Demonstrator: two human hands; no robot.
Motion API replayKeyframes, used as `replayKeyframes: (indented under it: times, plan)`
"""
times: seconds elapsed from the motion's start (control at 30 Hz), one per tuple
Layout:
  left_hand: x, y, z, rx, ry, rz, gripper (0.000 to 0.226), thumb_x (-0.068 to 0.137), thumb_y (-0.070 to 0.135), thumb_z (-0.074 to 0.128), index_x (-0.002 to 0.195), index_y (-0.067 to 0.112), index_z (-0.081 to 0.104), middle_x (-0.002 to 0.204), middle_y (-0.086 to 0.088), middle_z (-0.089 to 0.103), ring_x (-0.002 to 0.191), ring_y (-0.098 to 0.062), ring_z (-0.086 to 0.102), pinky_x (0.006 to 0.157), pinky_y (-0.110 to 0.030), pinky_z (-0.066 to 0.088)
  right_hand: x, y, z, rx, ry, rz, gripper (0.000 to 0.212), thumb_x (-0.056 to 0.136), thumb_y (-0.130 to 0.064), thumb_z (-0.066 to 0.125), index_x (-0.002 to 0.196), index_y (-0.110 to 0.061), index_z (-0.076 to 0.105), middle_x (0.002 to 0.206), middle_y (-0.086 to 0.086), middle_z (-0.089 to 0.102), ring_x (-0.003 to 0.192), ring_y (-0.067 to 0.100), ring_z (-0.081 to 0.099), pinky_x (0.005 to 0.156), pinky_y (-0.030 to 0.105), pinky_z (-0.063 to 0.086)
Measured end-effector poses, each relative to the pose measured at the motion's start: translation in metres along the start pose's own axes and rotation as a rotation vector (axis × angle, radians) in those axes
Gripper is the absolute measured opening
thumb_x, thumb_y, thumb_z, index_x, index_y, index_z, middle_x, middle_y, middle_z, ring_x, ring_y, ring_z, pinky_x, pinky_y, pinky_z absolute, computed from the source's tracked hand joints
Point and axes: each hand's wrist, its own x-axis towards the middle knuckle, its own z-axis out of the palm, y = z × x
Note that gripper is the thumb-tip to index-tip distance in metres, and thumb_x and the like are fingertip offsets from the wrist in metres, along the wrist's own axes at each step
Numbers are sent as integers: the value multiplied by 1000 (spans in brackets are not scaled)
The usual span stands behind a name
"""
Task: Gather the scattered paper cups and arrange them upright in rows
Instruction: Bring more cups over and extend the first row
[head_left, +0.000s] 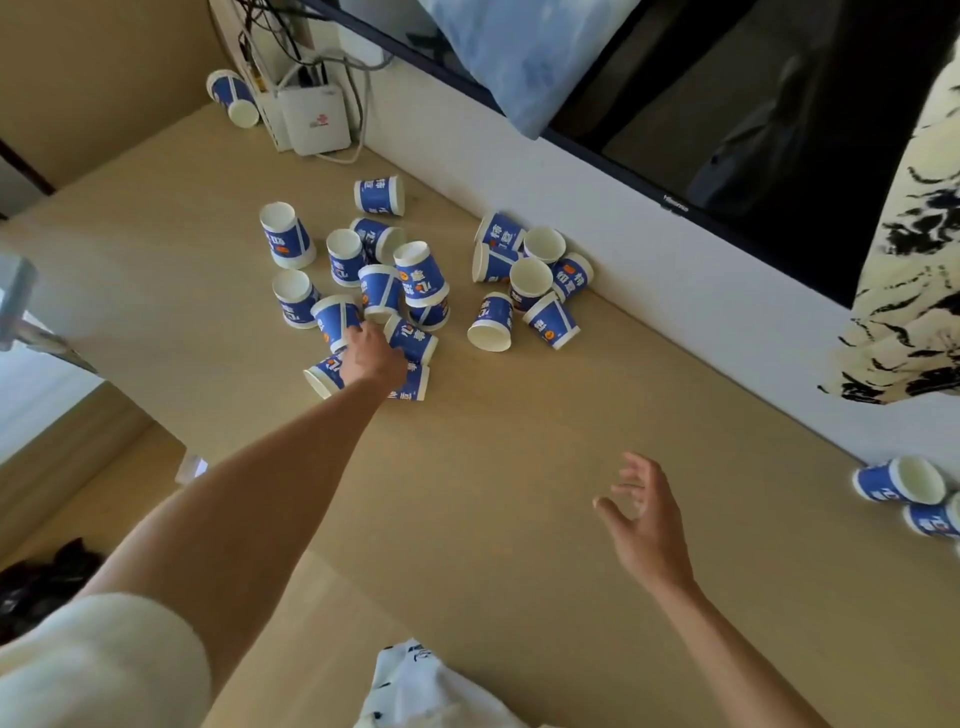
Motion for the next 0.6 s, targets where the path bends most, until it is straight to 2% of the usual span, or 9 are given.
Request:
replayKeyframes:
  times: [0.13,0.23,0.3,0.37,0.43,0.53,0.6]
  plan:
    - [8,-2,4,16,-14,50,38,90,18,62,126,9,50,124,-16,54,112,-37,58,90,-48,49,1,1,6,-16,-28,29,59,84,-4,77,134,-14,49,116,4,59,97,8,63,79,11,45]
    - [7,-4,9,-22,-5,55,34,87,9,60,120,13,55,109,-13,56,100,-36,60,76,-42,49,1,0,10,-16,-36,33,56,84,-6,78,132,-17,50,113,3,60,96,6,64,75,3,43]
    - [5,-4,12,-63,-14,64,34,84,4,58,116,15,58,103,-11,54,93,-34,59,73,-40,49,1,-1,13,-10,-50,35,55,84,-6,78,130,-18,50,111,2,61,95,7,64,75,2,43]
    - [1,-5,15,-102,-30,82,32,83,1,57,112,14,59,100,-9,53,93,-33,60,75,-41,51,0,-4,16,5,-66,40,54,84,-6,77,129,-18,51,110,3,62,94,9,65,75,4,44]
    - [-4,-5,17,-130,-48,124,29,83,-2,54,107,13,62,98,-9,57,89,-30,60,71,-37,51,-1,-7,20,10,-80,39,52,84,-6,77,129,-17,52,108,3,63,92,9,65,75,7,45]
    - [-19,0,18,-127,-68,248,25,86,-2,54,103,12,66,101,-13,66,82,-24,57,64,-32,46,-2,-11,25,15,-113,28,48,84,-6,77,126,-14,55,107,5,65,91,10,66,76,9,46]
    - [-36,7,17,-105,-80,367,22,87,0,56,102,12,68,103,-12,68,83,-23,59,66,-30,46,-3,-15,28,23,-135,17,47,83,-7,78,124,-13,56,108,5,64,91,12,66,79,12,48]
